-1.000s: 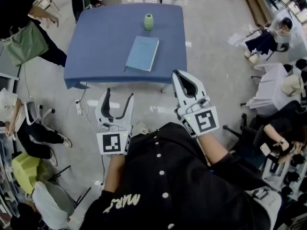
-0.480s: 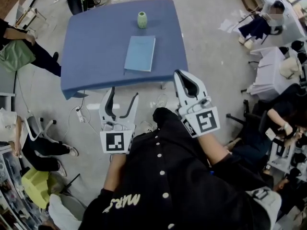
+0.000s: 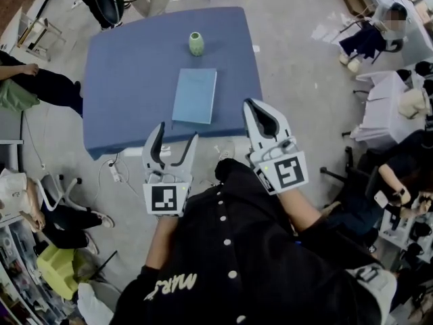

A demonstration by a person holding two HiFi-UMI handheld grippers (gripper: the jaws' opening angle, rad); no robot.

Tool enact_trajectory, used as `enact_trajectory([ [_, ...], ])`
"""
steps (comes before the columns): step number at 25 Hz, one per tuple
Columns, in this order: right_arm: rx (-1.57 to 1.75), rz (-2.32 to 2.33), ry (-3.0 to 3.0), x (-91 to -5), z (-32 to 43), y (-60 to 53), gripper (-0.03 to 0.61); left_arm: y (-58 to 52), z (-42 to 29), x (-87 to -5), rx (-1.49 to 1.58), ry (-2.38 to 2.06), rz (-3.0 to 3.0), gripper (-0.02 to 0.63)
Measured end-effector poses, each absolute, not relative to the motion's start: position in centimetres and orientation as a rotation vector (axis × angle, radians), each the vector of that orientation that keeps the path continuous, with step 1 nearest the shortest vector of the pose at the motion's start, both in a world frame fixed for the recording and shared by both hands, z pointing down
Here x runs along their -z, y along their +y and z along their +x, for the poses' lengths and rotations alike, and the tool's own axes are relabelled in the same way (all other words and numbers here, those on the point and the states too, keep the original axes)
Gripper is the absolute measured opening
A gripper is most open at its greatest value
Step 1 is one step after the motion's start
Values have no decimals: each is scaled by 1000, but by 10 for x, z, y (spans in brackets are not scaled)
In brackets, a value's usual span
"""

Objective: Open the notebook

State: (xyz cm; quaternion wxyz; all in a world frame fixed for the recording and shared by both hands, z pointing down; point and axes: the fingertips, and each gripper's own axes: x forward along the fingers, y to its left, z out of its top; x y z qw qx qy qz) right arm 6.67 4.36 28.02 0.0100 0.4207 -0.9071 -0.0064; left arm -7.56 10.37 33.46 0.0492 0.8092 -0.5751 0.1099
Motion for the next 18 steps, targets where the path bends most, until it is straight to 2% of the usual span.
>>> enact_trajectory([
  [7,-43,1291,-2823,-299,80,-28,2,41,-50,-354,-415,-1669,2490,301],
  [13,-131,1223,-2801,-326,84,-67,2,11,-31,-381,-611,-1614,2587,301],
  [18,-208,1202,-2758,-366,72,-93,2,-5,-19,-435,-804,-1429,2692,301],
])
